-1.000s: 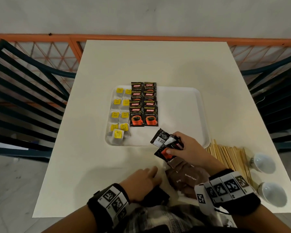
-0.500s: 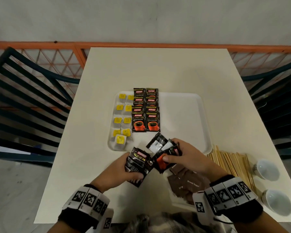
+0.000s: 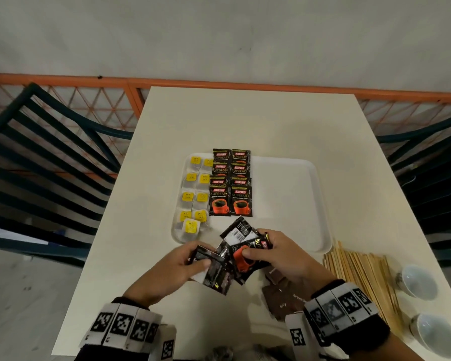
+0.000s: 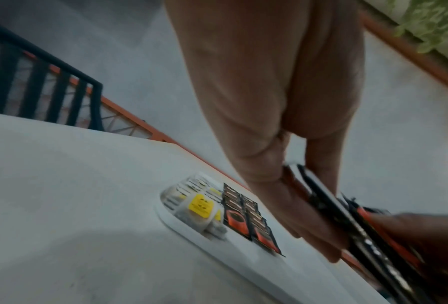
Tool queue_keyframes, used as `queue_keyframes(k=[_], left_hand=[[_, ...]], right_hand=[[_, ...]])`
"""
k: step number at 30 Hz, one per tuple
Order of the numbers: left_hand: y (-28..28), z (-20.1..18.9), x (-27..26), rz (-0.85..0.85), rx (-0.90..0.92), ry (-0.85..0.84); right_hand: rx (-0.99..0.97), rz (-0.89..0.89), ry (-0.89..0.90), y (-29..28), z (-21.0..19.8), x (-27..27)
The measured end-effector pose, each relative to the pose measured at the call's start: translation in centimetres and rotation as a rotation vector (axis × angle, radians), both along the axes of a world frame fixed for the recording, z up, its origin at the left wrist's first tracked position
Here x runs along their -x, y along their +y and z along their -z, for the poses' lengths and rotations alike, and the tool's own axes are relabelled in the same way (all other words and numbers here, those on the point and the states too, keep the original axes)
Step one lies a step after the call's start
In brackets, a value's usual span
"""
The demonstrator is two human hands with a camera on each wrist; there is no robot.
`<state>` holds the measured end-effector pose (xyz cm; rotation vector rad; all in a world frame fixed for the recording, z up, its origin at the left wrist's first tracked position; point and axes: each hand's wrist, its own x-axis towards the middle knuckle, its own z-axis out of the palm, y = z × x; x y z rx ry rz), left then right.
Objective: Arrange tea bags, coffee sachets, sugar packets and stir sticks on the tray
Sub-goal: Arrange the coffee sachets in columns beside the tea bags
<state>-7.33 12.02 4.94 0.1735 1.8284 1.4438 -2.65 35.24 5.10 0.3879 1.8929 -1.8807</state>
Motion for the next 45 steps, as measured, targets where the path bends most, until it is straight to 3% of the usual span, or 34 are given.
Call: queue_keyframes(k=[3, 6, 9, 15, 19, 23, 25, 28, 31, 35, 38, 41, 45], left_hand=[[-0.7, 0.4, 0.6, -0.296, -0.035, 0.008], [-0.7, 0.6, 1.0, -0.418, -0.004, 0.078], [0.0, 0.4, 1.1, -0.402, -0.008, 0.097], [2.6, -1.8, 0.3, -0.273, -0.316, -0.275], [2.4, -2.5, 0.5, -0.338, -0.541, -0.501], [2.0, -2.2, 0.4, -0.245, -0.67, -0.536], [2.0, -2.0, 0.2, -0.199, -0.629, -0.545], [1.9, -1.9, 0.0, -0.138, -0.508, -0.545], [2.1, -1.9, -0.1, -0.185, -0.475, -0.509], [2.2, -1.2, 0.4, -0.418, -0.506, -0.391], [2.2, -0.6, 0.7, -0.528, -0.496, -0.34], [2.1, -0.2, 0.9, -0.562, -0.485, -0.311], [1.4, 0.3, 1.0, -0.57, -0.493, -0.312]], right_hand=[[-0.008, 0.063, 0.014, 0.4, 0.2, -0.1], [0.027, 0.01, 0.023, 0.3, -0.5, -0.2], [0.095, -0.065, 0.036, -0.4, -1.5, 0.0], [0.075, -0.157, 0.056, -2.5, -2.1, 1.0], [0.077, -0.118, 0.076, -3.4, -2.1, 1.4], [0.075, -0.119, 0.091, -4.2, -2.3, 1.6], [-0.052, -0.225, 0.139, -4.3, -2.5, 1.7], [-0.498, -0.431, 0.23, -4.3, -2.7, 2.1], [-0.68, -0.381, 0.29, -4.3, -2.9, 2.4], [-0.615, -0.094, 0.199, -4.2, -2.2, 2.4], [-0.503, -0.13, 0.092, -4.6, -1.6, 2.1], [-0.203, -0.194, 0.035, -5.2, -1.0, 1.7], [-0.042, -0.052, 0.004, -5.0, -0.1, 2.0]])
